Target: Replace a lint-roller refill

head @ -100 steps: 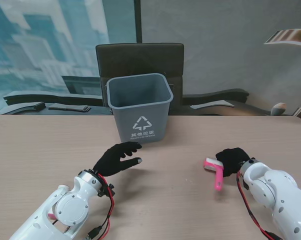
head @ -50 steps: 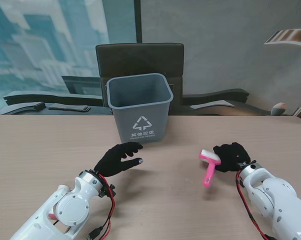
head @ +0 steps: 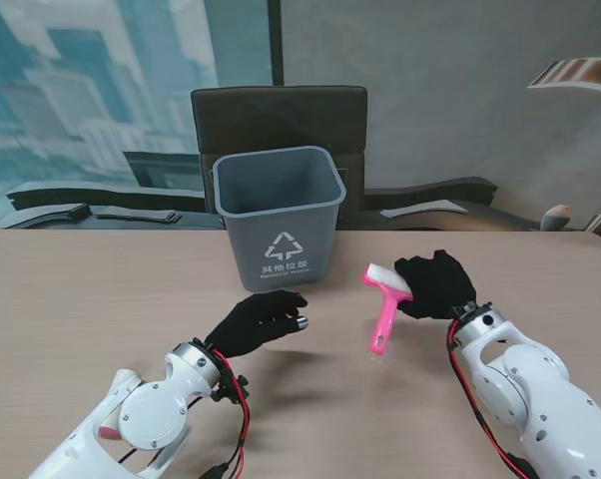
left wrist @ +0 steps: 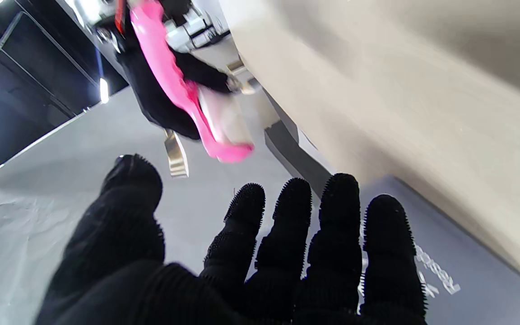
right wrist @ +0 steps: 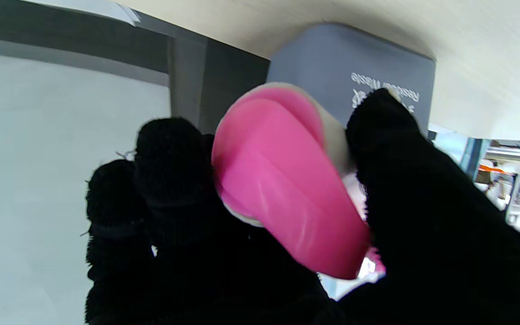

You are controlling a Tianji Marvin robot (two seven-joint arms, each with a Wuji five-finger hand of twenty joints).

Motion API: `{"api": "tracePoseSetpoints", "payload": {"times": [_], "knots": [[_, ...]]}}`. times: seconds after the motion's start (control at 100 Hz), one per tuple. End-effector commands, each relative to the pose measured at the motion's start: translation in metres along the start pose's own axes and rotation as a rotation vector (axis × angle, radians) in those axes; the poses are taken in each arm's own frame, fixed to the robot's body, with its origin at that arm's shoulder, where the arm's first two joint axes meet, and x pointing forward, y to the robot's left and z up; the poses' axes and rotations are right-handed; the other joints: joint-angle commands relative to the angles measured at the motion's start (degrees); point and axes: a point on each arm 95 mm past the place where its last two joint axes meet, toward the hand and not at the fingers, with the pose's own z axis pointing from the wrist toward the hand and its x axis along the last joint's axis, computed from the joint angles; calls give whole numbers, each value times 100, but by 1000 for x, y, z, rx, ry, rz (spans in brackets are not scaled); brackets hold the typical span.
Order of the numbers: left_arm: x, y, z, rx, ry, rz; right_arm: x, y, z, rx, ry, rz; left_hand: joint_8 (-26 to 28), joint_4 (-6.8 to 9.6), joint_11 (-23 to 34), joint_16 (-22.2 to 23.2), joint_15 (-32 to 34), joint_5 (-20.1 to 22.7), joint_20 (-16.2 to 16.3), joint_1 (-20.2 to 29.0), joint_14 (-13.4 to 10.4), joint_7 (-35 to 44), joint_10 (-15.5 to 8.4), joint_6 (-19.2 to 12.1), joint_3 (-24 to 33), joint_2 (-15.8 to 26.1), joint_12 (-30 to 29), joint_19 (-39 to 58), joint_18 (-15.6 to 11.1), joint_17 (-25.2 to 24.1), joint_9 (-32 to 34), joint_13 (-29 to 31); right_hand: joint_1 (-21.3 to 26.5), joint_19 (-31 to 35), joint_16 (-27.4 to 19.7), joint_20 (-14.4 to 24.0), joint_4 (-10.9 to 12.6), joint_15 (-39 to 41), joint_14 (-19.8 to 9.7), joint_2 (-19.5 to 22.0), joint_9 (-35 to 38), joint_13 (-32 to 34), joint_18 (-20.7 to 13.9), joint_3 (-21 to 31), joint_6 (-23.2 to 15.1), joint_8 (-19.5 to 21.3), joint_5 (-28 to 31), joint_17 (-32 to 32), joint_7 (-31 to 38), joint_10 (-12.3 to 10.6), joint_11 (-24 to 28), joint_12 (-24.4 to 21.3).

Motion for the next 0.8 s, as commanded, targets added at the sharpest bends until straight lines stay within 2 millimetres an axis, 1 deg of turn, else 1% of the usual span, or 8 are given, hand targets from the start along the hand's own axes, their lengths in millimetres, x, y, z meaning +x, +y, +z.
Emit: {"api": "tracePoseSetpoints", "payload": {"times": [0.0, 0.04, 0.07, 0.17, 0.37, 0.61, 0.79], "knots": [[8, 8, -1, -38, 11, -14, 7, 10, 16, -30, 16, 18, -90, 32, -105, 75, -11, 181, 142, -214, 113, -210, 124, 68, -292, 268, -130, -58, 101, -67, 121, 53, 1374, 143, 28, -37, 183, 172, -634, 1195, 422, 125, -47, 664, -910, 105, 580, -56, 970, -122, 741, 203], [11, 10, -1, -53, 7, -38, 10, 10, 21, -34, 23, 26, -95, 31, -126, 73, -36, 213, 148, -262, 264, -244, 170, 116, -357, 273, -136, -73, 134, -91, 118, 0, 1373, 143, 27, -39, 182, 174, -632, 1197, 422, 121, -46, 659, -915, 105, 575, -57, 968, -121, 741, 208], [14, 11, -1, -65, 3, -51, 12, 10, 25, -34, 29, 32, -98, 30, -137, 78, -35, 249, 155, -293, 303, -262, 190, 135, -395, 265, -139, -76, 158, -94, 126, -5, 1374, 141, 26, -40, 183, 176, -632, 1201, 421, 121, -47, 658, -917, 104, 574, -63, 968, -120, 740, 211], [19, 15, 0, -100, -13, -78, 18, 9, 35, -32, 40, 48, -102, 47, -194, 97, -37, 384, 193, -399, 350, -373, 257, 181, -525, 246, -152, -90, 216, -112, 160, -16, 1389, 141, 20, -46, 185, 177, -633, 1204, 403, 106, -51, 648, -910, 103, 560, -75, 962, -119, 732, 223], [25, 16, 10, -136, -53, -48, 29, 2, 53, -10, 56, 68, -16, 56, -183, 141, 31, 585, 275, -493, 442, -387, 323, 220, -651, 185, -125, -9, 268, -22, 294, 76, 1407, 148, 11, -52, 190, 176, -627, 1212, 372, 66, -56, 628, -903, 103, 541, -102, 954, -106, 731, 242], [37, 14, 21, -173, -97, -90, 45, -10, 67, 31, 98, 86, 53, 41, -163, 179, 122, 717, 335, -643, 563, -389, 426, 323, -712, 207, -107, 138, 331, 11, 376, 106, 1440, 166, 7, -60, 191, 200, -639, 1238, 327, 29, -78, 573, -893, 114, 505, -117, 947, -99, 741, 260], [41, 16, 28, -214, -122, -65, 56, -16, 73, 40, 109, 112, 108, 50, -98, 210, 246, 853, 368, -648, 646, -347, 473, 349, -703, 167, -86, 309, 376, 128, 522, 238, 1453, 178, 0, -64, 193, 207, -636, 1253, 317, 25, -70, 546, -882, 119, 496, -126, 941, -100, 746, 267]]}}
